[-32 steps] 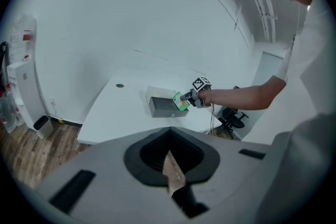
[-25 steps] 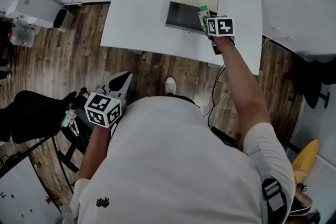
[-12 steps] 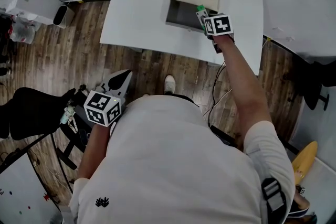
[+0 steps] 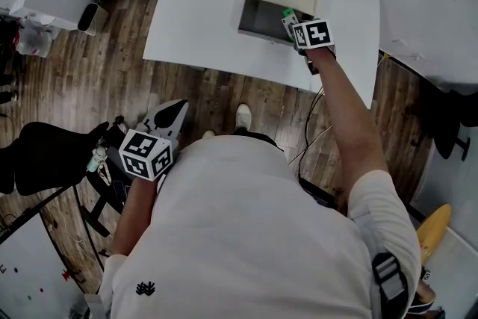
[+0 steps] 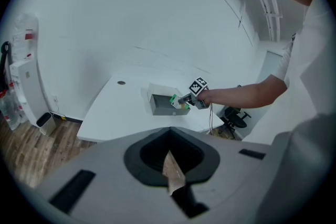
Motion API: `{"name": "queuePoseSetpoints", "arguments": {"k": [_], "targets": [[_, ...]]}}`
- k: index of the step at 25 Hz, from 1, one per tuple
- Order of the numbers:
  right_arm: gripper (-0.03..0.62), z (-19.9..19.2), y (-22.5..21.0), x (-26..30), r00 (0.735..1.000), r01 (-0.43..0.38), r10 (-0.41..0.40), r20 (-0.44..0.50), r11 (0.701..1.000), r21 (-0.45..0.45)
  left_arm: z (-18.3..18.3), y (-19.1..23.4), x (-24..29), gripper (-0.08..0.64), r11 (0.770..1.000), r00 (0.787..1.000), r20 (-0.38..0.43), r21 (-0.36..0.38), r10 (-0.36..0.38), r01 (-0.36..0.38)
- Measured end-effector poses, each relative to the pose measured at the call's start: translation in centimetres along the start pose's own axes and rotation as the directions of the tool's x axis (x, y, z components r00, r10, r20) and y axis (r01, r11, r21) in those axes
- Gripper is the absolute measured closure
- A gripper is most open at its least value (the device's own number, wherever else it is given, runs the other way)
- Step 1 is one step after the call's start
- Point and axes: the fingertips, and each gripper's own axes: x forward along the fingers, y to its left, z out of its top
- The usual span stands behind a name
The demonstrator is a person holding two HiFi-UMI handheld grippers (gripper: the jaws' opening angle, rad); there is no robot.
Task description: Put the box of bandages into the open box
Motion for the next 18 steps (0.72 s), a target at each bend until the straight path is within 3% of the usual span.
{"name": "queuePoseSetpoints", "arguments": {"k": [18], "targets": [[0.491, -0.2, 0.7, 1.4, 0.999, -0.029, 0.027, -0.036, 0.997, -0.073, 0.4, 0.2, 0.2, 0.557, 1.000, 1.000, -0.007, -0.002, 0.002, -0.002]]}}
